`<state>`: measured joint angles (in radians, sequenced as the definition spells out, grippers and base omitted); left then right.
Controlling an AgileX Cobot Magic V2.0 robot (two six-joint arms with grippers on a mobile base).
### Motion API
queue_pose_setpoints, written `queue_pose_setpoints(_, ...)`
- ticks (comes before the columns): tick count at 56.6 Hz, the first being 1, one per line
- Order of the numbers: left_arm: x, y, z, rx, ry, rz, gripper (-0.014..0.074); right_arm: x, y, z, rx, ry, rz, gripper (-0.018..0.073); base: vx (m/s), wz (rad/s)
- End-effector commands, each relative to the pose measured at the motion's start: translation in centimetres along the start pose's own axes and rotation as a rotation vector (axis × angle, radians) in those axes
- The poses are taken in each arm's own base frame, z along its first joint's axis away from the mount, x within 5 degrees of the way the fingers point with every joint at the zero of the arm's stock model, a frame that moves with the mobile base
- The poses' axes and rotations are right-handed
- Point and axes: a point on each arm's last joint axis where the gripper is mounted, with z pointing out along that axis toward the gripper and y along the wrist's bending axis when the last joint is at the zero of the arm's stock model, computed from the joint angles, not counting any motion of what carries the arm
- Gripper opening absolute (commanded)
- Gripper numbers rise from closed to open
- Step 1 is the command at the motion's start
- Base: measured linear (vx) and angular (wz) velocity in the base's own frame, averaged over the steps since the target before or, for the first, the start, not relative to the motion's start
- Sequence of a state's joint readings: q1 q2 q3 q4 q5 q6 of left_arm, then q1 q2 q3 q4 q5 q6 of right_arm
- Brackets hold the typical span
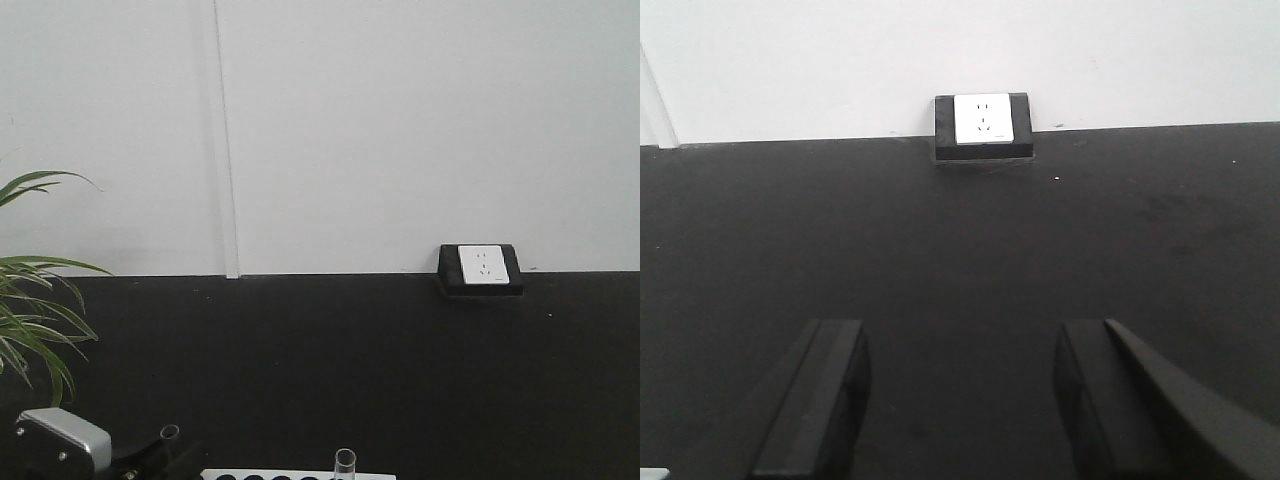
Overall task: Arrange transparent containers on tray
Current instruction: 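Lower the right gripper onto another clear tube in the rack and close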
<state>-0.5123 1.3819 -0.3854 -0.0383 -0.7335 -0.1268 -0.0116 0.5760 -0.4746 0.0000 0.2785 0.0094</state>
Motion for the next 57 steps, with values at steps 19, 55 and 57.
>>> queue_pose_setpoints(19,-10.7,-1.8,-2.5,0.046,-0.282,0.077,0.0104,-1.8,0.0,-0.2,-0.002,-0.112,-0.010,0.0477,0.00,0.00)
queue_pose_setpoints(55,-14.8,-2.1,-8.2,0.009,-0.328,0.221,0.0104,-1.1,7.2,1.8,-0.460,-0.083,-0.160,0.0477,0.00,0.00)
queue_pose_setpoints(57,-14.8,-2.1,-8.2,0.009,-0.328,0.220,0.0104,-0.9,8.1,2.1,-0.497,-0.085,-0.185,0.0477,0.00,0.00)
